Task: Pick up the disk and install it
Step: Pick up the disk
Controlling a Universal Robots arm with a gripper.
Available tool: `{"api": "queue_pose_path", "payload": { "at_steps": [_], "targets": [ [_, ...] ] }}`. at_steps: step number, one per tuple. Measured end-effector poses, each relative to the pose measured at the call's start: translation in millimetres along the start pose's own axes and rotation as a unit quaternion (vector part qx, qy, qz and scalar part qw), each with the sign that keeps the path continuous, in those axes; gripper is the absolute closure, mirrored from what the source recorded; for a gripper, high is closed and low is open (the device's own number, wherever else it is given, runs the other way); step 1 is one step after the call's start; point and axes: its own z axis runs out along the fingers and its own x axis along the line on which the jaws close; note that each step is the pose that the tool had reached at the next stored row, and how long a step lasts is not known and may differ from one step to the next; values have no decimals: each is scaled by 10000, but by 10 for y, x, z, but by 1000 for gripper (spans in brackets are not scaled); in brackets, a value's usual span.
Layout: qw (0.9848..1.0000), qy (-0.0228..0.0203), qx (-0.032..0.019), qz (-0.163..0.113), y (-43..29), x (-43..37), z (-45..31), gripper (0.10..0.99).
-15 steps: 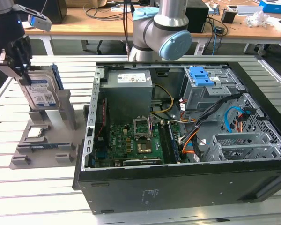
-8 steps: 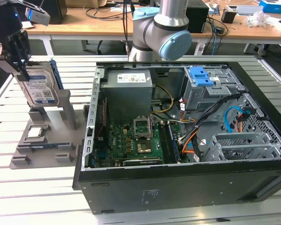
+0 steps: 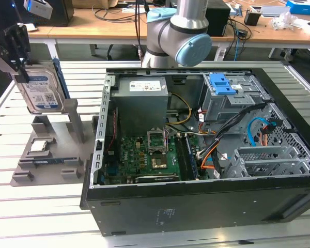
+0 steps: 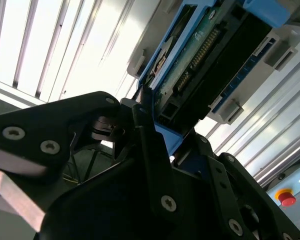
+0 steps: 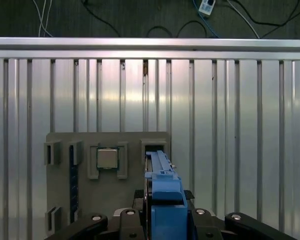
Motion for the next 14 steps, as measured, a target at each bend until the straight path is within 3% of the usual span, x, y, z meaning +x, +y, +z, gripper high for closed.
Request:
{"api": "queue_pose_path", "payload": {
  "at_steps": [9, 14],
  "targets": [
    [10000, 0, 1, 0, 6, -1, -278, 718],
    [10000, 0, 0, 0, 10, -2, -507, 718]
  ]
}}
